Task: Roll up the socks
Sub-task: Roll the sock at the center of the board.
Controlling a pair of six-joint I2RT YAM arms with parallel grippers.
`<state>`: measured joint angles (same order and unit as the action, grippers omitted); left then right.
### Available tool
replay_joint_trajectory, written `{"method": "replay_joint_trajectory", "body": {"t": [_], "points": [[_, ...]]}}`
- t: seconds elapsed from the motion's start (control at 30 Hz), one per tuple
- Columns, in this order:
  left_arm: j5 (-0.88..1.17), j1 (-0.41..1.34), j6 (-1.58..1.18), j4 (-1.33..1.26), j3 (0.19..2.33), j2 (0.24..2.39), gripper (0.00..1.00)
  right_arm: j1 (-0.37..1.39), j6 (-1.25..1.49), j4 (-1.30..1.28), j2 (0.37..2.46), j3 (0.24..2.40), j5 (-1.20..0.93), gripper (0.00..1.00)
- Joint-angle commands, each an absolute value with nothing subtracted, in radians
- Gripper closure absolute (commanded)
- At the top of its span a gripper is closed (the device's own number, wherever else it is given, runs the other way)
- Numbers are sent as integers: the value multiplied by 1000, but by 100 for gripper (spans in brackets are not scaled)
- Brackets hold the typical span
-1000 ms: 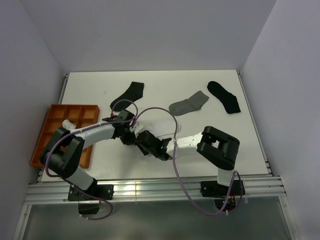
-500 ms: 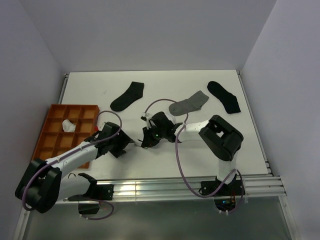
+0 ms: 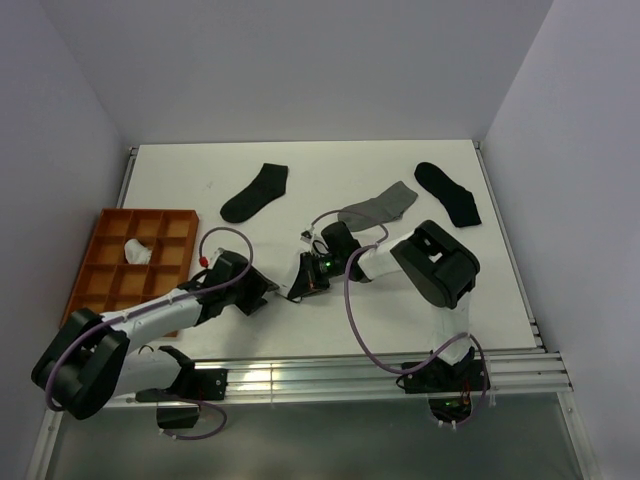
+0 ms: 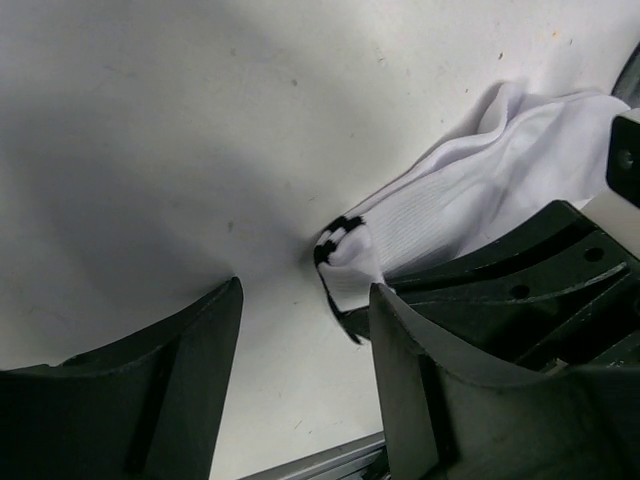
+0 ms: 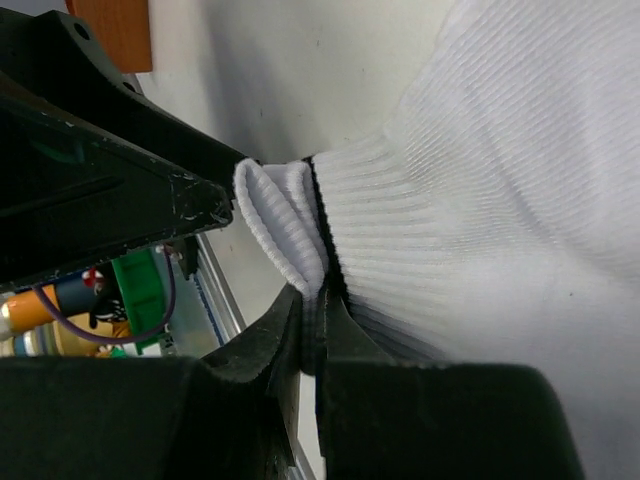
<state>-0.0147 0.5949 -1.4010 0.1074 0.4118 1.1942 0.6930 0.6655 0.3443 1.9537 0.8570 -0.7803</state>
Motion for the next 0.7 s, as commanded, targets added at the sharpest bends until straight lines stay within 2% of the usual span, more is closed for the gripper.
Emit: {"method": "replay_joint_trajectory", "body": {"t": [0.0, 0.17, 0.37, 0.43, 0.53, 0.63, 0.67], "points": [[-25, 609, -1416, 77, 414, 1248, 41, 699, 701, 291, 2006, 816, -749, 100], [-21, 623, -1414, 57, 434, 1301, 43, 699, 721, 317, 2011, 811, -749, 100], [-25, 637, -1408, 74, 440, 1335, 61, 699, 723, 311, 1991, 807, -717, 100], [-28, 643, -1407, 81, 442, 1344, 71, 701, 703, 298, 1965, 805, -700, 100], [-32, 655, -1387, 92, 456, 1345, 83, 707, 666, 273, 1921, 799, -658, 94], [-58, 666, -1356, 136, 488, 1339, 96, 733, 592, 206, 1838, 811, -562, 81], [-63, 667, -1344, 152, 500, 1338, 98, 745, 572, 177, 1792, 818, -525, 71]]}}
